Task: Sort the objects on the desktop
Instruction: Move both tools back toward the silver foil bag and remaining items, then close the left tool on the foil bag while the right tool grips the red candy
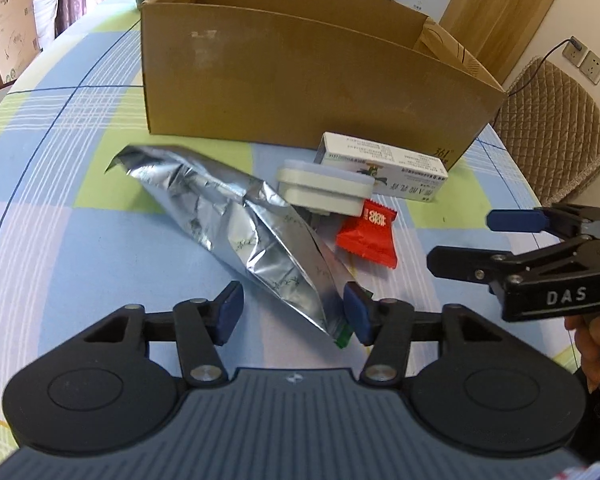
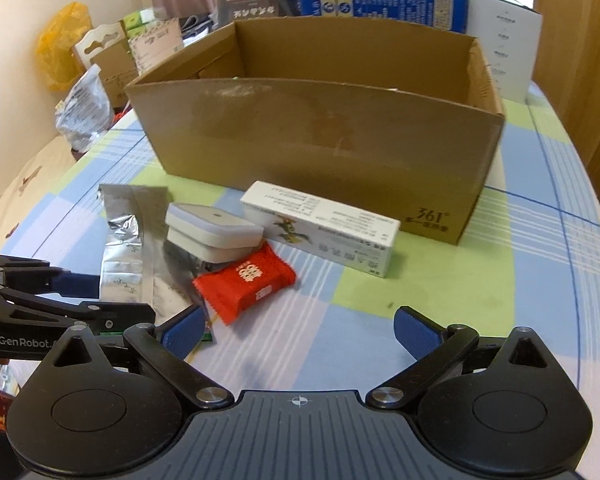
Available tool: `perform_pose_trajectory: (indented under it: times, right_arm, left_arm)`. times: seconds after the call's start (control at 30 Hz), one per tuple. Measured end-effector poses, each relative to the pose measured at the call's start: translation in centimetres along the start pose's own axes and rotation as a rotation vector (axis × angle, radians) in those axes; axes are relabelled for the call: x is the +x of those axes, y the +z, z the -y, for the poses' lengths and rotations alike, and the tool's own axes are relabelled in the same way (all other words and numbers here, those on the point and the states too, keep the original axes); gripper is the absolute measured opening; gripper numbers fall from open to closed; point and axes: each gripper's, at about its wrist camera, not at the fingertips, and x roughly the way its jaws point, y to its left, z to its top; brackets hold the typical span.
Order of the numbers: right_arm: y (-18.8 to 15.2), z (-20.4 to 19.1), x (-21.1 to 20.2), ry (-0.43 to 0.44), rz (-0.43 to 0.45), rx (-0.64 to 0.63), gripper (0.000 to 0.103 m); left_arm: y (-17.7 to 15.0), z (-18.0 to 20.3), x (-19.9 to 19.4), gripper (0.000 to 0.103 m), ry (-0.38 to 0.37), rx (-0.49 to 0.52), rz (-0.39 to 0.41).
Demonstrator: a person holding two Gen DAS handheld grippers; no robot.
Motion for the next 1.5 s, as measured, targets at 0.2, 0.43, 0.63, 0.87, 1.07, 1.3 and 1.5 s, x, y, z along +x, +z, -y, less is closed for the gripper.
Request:
perform_pose_trajectory:
  times: [0.2,0.43,0.63,0.87,1.07,1.3,1.5]
  right_arm:
    - [0.0,-1.2,0.2,0.033,0.001,-0.055,0.090]
    - [0.3,-2.7,0.9,0.075,0.005,-0.123,0.086]
    - [0.7,-2.9,2.2,0.087,-0.001,-0.192,0.084]
    - [1.2,-2.5,4.2,0.124,-0.039,-0.270,0.076]
    - [1.7,-2.4,5.9,0.145,-0.063,-0.343,0.074]
    - [2.0,-2.4,7.4,0.169,-0.091,-0.398,0.073]
    - [1.8,-2.5,6.9,0.143,-0.086,-0.357,0.044]
  left_arm:
    - [-0.9,-2.2,-2.0,0.040,0.058,0.005,-0.002]
    - [-1.1,-4.7,-4.0,0.039,0.135,-0.004,0.021]
    - [-0.5,-4.0,-4.2,0.051,0.149,0.062,0.056]
    - [0.3,-3.4,-3.2,0.057,0.123,0.105,0.065]
    - [0.9,-3.0,-2.2,0.061,0.119,0.154,0.055]
    - [1.5,-2.9,-1.2,0.062,0.109,0.176,0.042]
    - [1.7,-2.7,-0.9,0.062,0.107,0.179,0.039]
